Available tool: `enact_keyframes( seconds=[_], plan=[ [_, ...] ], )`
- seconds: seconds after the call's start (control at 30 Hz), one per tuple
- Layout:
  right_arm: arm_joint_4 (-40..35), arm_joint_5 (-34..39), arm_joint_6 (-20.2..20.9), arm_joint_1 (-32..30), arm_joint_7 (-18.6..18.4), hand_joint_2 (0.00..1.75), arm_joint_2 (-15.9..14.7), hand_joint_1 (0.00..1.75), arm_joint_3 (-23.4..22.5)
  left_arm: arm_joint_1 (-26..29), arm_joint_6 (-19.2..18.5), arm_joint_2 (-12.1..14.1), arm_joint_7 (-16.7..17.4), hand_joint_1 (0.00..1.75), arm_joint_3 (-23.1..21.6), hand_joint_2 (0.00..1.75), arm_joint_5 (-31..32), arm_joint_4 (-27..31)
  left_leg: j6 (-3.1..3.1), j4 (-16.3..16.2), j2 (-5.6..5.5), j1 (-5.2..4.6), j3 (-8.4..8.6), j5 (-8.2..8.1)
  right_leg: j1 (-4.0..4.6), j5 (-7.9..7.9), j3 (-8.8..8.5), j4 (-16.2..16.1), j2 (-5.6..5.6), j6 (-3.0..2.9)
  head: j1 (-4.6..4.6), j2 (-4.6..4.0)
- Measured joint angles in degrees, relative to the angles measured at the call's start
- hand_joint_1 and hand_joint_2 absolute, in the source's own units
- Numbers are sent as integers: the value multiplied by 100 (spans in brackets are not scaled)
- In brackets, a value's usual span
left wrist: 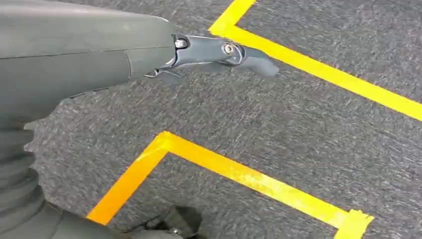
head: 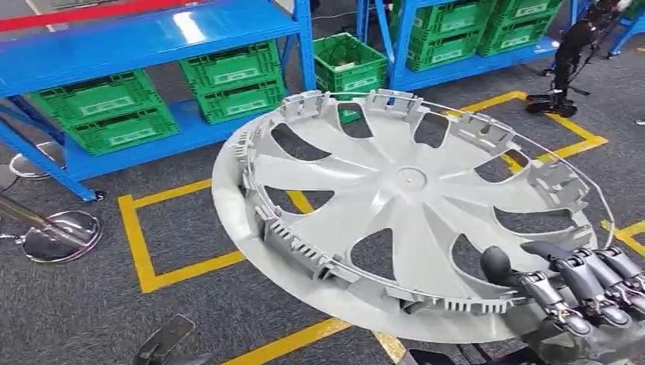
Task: Take the parts from the cabinet and place them on the table.
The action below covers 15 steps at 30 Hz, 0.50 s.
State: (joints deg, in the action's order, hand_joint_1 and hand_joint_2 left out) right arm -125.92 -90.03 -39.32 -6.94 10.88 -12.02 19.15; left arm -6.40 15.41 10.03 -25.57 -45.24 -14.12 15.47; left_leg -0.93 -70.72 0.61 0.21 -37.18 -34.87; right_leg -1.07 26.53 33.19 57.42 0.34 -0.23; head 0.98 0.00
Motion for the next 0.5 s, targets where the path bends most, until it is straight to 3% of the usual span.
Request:
enact_keyframes(
  seconds=[0.03, 0.07, 0.1, 0.13, 0.17, 0.2, 0.23, 0.27, 0.37, 0.4, 0.43, 0.47, 0.5],
  plan=[
    [0, 0, 0, 0, 4, 175, 0, 175, 0, 8, 0, -2, 4, 0, 0, 175, 20, 0, -10, -388, -5, 4, -159, -134, 0, -3, 11, 8, 55, -1, 4, 2],
    [2, 0, 0, -5, 9, 175, 0, 175, 0, 11, -2, -7, 15, 0, 0, 175, 33, 0, -13, -505, -5, 12, -197, -121, 0, -5, 15, 16, 111, 2, 4, 0],
    [2, 0, 0, -10, 20, 175, 0, 175, 0, 9, -2, -11, 15, 0, 0, 175, 35, 0, -15, -393, -7, 27, -135, -4, -1, -8, 20, 24, 167, 8, 7, 2],
    [2, 0, 0, -10, 26, 175, 0, 175, -2, 6, -2, -7, 22, 0, 0, 175, 37, 0, -13, -70, -12, 42, 26, 222, -4, -13, 20, 35, 230, 16, 2, 0],
    [2, 0, 0, -9, 35, 175, 0, 175, -2, 5, -2, -2, 22, 0, 4, 175, 42, 0, -8, 407, -35, 52, 259, 475, -10, -13, 18, 43, 289, 26, 4, 0],
    [2, 0, 0, -10, 35, 175, 0, 175, -2, 1, 0, -2, 26, 0, 9, 175, 48, 0, -5, 932, -134, 73, 510, 717, -22, -15, 19, 55, 349, 48, 2, 0],
    [0, 0, 0, -11, 35, 175, 0, 175, -2, -6, 0, -2, 31, 0, 11, 175, 59, 0, -6, 1161, -352, 90, 643, 650, -29, -20, 29, 57, 394, 82, 2, 0],
    [-2, 0, 0, 8, 33, 175, 0, 175, -4, -14, 0, -9, 37, 0, 11, 175, 70, 2, -6, 1199, -409, 71, 627, 651, -18, -43, 74, 72, 450, 132, 2, 2],
    [-2, 2, 0, -28, 26, 175, 0, 175, -11, -23, 7, -11, 50, 0, 26, 175, 101, 2, 77, 1218, -288, 36, 593, 648, -54, -110, 173, 70, 580, 256, 18, 0],
    [-2, 2, 0, -37, 28, 175, -4, 175, -13, -34, 7, -13, 50, 0, 26, 175, 111, 2, 147, 1278, -212, 74, 592, 692, -62, -76, 221, 92, 553, 277, 0, 2],
    [-4, 2, 0, -41, 28, 175, -4, 175, -15, -48, 9, -13, 50, 0, 31, 175, 118, 4, 177, 1281, -158, 66, 587, 709, -33, 40, 300, 222, 292, 286, -2, 0],
    [-2, 2, 0, -30, 31, 175, -4, 175, -15, -56, 13, -11, 50, 0, 35, 175, 118, 4, 220, 1281, -126, 53, 569, 717, -18, 249, 430, 537, 127, 291, -37, 0],
    [-2, 2, 0, -27, 31, 175, -4, 175, -18, -46, 13, -11, 50, 0, 37, 175, 118, 4, 236, 1279, -63, 33, 554, 722, -16, 484, 637, 1013, 46, 295, -46, 0]
  ],
)
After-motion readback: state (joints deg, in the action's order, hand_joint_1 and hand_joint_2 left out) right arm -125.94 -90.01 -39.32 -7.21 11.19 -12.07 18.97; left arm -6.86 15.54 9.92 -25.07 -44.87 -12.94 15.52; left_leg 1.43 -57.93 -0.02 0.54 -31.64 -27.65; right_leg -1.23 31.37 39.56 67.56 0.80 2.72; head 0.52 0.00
